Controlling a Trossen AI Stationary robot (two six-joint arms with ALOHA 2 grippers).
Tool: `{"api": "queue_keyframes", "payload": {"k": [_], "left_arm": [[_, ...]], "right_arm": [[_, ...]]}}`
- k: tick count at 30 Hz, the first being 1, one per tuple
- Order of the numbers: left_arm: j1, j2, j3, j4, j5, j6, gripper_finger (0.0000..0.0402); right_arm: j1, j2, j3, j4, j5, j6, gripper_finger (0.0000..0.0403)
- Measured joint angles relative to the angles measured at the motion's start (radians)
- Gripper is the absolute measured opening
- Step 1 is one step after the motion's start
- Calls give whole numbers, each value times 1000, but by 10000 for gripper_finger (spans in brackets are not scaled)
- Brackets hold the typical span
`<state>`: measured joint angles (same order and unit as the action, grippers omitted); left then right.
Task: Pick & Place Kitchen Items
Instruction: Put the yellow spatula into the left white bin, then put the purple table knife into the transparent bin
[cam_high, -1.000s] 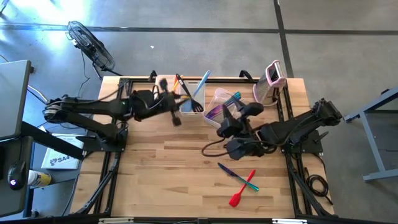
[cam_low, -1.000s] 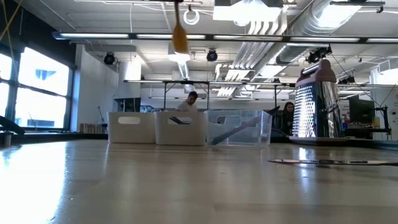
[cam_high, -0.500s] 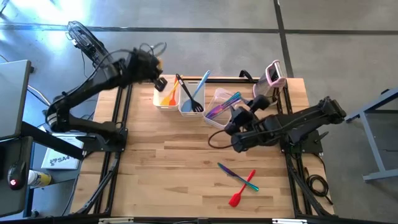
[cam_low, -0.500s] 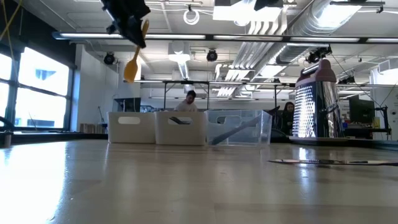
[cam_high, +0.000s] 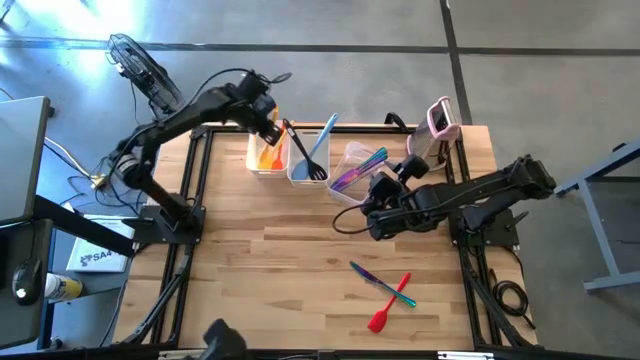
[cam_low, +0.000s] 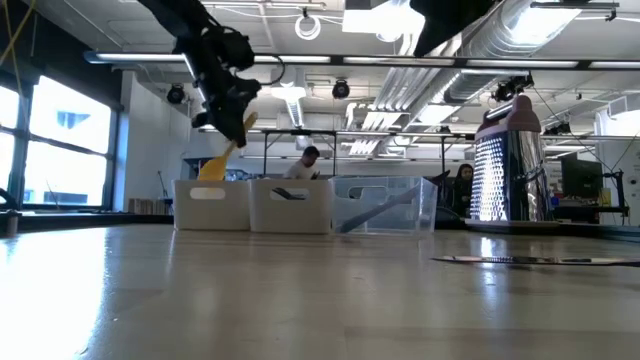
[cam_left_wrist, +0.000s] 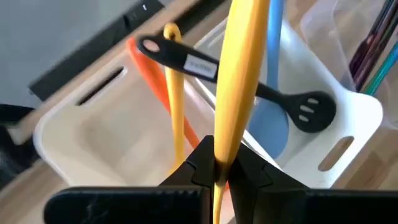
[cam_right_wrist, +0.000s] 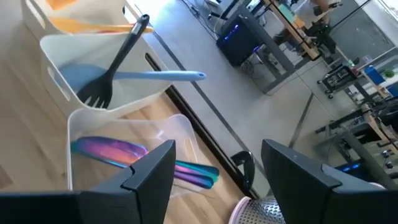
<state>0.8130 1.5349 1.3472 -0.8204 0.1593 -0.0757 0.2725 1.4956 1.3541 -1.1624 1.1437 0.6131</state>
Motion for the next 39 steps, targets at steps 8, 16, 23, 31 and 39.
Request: {"api": "queue_keyframes", "payload": {"k": [8, 16, 23, 31, 39], "left_arm": [[-32, 103, 0, 9, -15, -8, 16], [-28, 176, -1, 7, -64, -12, 17], [-29, 211, -1, -2, -36, 19, 30], [-30, 214, -1, -22, -21, 50, 79], [-30, 214, -1, -35, 0, 51, 158]], "right_arm": [[-2, 0, -45, 0, -37, 19, 231], [-2, 0, -64, -2, -45, 20, 231], [-2, 0, -63, -1, -43, 11, 231], [-3, 0, -63, -1, -43, 11, 231], [-3, 0, -63, -1, -8, 21, 231]]}}
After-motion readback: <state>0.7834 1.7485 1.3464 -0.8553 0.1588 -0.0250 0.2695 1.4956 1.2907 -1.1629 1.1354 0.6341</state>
